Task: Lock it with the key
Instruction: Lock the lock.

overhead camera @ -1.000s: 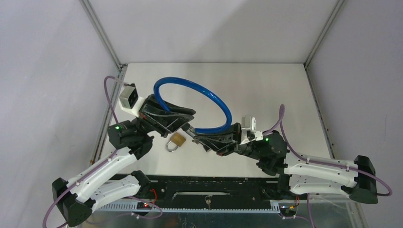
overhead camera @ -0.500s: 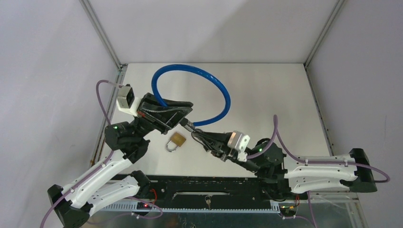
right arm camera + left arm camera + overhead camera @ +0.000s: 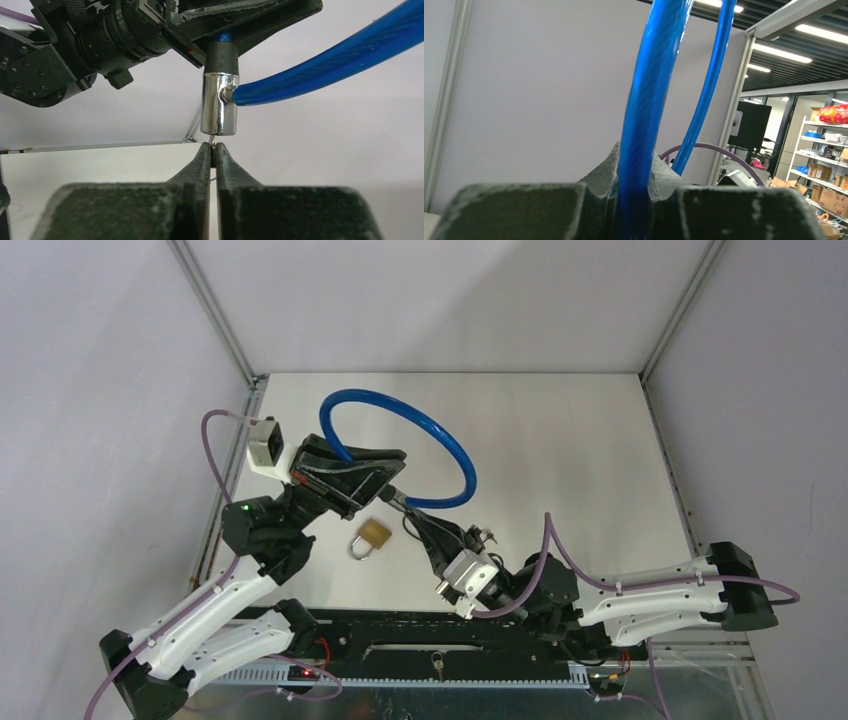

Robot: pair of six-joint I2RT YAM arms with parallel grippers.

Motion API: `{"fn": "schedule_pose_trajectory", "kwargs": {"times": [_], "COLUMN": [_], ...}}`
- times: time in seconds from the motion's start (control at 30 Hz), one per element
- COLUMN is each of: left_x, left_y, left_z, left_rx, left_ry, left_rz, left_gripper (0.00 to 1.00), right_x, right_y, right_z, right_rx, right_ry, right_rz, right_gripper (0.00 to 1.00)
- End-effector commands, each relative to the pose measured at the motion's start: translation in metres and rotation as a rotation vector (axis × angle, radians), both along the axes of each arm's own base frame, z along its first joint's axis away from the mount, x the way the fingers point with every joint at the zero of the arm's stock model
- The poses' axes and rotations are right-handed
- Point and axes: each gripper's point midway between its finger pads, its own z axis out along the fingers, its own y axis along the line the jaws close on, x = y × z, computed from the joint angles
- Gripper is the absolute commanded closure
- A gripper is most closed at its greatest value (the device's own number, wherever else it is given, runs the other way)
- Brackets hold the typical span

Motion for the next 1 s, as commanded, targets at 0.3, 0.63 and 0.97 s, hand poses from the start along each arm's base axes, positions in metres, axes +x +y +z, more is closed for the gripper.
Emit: {"fn": "schedule_pose_trajectory", "kwargs": {"times": [0.3, 0.63, 0.97], "left_x": [-0.006, -0.016, -0.014], "left_y": [-0.002, -0.002, -0.003], "left_z": [-0.008, -0.004, -0.007], "left_rx": [0.010, -0.003, 0.000], "left_ry": [-0.002, -0.044, -0.033], "left_rz": [-0.023, -0.073, -0.070], "left_gripper": [1.00, 1.00, 1.00], "right_x": [-0.015, -0.018, -0.018], "right_y": [-0.043, -0.053, -0.049], "right_z": [0.072, 0.082, 0.077], "right_rx": [0.265, 0.381, 0.369], "right_ry": [0.109, 0.309, 0.345], "right_rz": [0.170, 0.464, 0.515], "right_gripper": [0.42, 0.39, 0.66]}}
